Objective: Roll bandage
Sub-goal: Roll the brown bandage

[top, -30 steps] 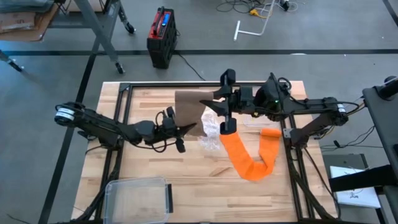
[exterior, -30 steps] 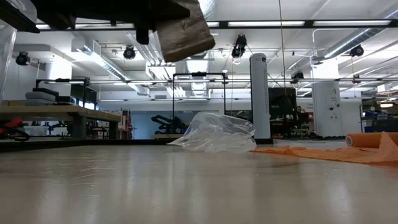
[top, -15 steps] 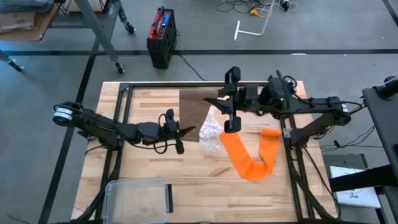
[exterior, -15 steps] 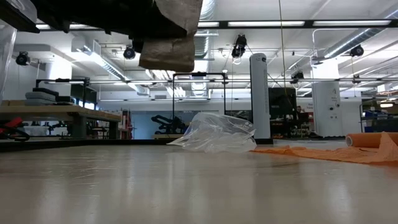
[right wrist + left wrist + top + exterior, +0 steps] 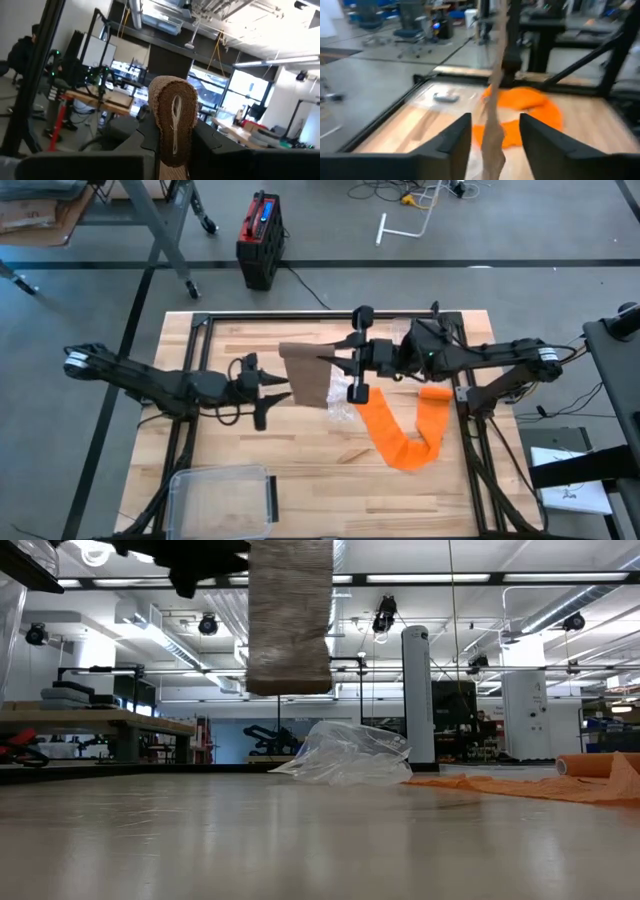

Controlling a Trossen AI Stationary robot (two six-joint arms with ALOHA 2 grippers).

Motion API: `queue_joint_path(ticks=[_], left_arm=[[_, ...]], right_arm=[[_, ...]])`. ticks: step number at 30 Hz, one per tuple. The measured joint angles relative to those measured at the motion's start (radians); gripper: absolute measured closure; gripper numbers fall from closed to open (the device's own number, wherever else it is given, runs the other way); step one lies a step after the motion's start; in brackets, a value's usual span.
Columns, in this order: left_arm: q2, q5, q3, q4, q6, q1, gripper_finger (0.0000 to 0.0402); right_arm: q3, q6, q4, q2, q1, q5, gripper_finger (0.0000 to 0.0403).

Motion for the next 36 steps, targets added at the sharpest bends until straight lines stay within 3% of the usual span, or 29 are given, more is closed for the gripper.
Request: queue_joint_path(ticks=[6, 10, 17, 23, 30, 36], left_arm=[[-0.084, 0.083, 0.008, 0.072, 0.030, -0.010, 0.0173], [-0.093, 0.101, 0.063, 0.089, 0.123, -0.010, 0.0151], [-0.026, 0.140, 0.216, 0.066, 0.286, -0.009, 0.0148], [0.030, 0.149, 0.361, -0.092, 0.382, -0.009, 0.0154], [0.095, 0.061, 0.460, -0.143, 0.504, -0.009, 0.0142], [0.118, 0.053, 0.510, -0.147, 0.546, -0.009, 0.0139]], right_arm=[[-0.062, -0.076, 0.018, 0.000, 0.002, -0.012, 0.0353], [-0.077, -0.128, 0.018, 0.000, 0.002, -0.029, 0.0354], [-0.085, -0.188, 0.021, 0.000, 0.002, -0.046, 0.0352], [-0.090, -0.169, 0.021, 0.000, 0.002, -0.045, 0.0353], [-0.096, -0.118, 0.019, 0.000, 0.002, -0.045, 0.0353], [-0.096, -0.083, 0.027, 0.000, 0.002, -0.037, 0.0353]])
